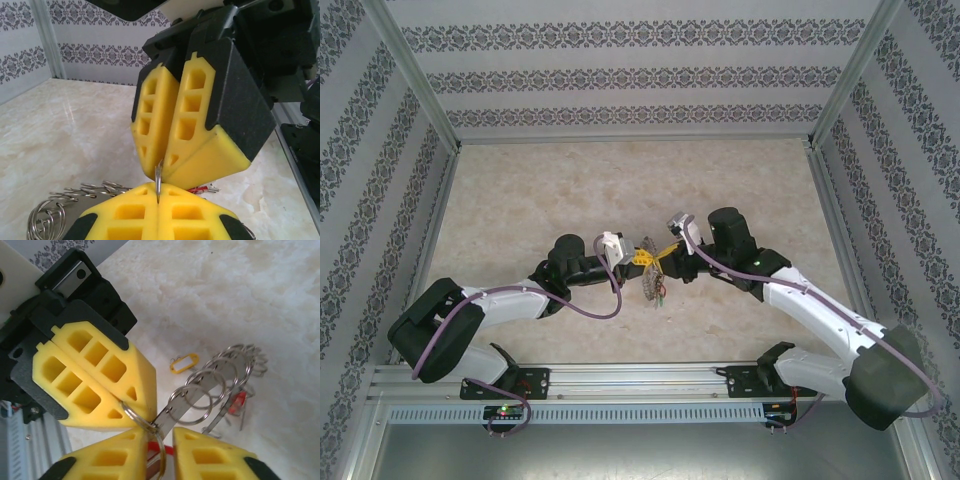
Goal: Put the keys on the keyring
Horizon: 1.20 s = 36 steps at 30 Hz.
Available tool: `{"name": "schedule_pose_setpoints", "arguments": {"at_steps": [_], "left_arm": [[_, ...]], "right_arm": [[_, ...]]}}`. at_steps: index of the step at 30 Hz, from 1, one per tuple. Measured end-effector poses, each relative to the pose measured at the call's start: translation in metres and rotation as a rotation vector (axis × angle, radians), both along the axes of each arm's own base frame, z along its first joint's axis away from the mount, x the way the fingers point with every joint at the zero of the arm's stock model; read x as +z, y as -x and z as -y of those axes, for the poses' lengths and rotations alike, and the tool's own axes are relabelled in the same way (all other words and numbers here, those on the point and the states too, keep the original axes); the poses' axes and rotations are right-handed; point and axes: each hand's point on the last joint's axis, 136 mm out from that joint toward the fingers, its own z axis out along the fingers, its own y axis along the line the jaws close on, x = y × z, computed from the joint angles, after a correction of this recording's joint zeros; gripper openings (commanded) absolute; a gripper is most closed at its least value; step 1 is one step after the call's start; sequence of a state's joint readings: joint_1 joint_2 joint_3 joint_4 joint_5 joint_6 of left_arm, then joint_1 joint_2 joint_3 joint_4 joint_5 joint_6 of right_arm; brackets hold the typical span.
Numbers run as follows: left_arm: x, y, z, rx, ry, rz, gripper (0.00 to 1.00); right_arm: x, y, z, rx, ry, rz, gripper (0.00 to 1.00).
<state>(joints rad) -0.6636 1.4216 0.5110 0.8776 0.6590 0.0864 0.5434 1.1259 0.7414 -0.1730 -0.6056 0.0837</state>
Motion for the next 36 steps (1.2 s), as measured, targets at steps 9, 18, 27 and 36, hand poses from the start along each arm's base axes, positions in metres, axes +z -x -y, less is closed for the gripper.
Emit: {"name": "schedule_pose_setpoints", "arguments": {"at_steps": [9,18,27,36], "left_arm": [[-0.002,-0.002,-0.002,0.022,0.002,-0.01,0.0],[-0.012,-0.011,-0.005,0.067,0.009,-0.033,0.0],[-0.022,-0.017,-0.002,0.095,0.043,-0.023,0.16],[-0.032,-0.016,-0.001,0.104,-0.011,-0.033,0.27]], "right_arm": [[-0.001,-0.001,0.0,-0.014,-0.025,-0.063,0.0],[-0.011,-0.012,0.0,-0.033,-0.074,-0.27,0.0],[-0.015,-0.017,0.003,-0.075,-0.103,-0.363,0.0],[-0.015,-0.018,0.01,-0.115,-0.055,-0.321,0.0]]}}
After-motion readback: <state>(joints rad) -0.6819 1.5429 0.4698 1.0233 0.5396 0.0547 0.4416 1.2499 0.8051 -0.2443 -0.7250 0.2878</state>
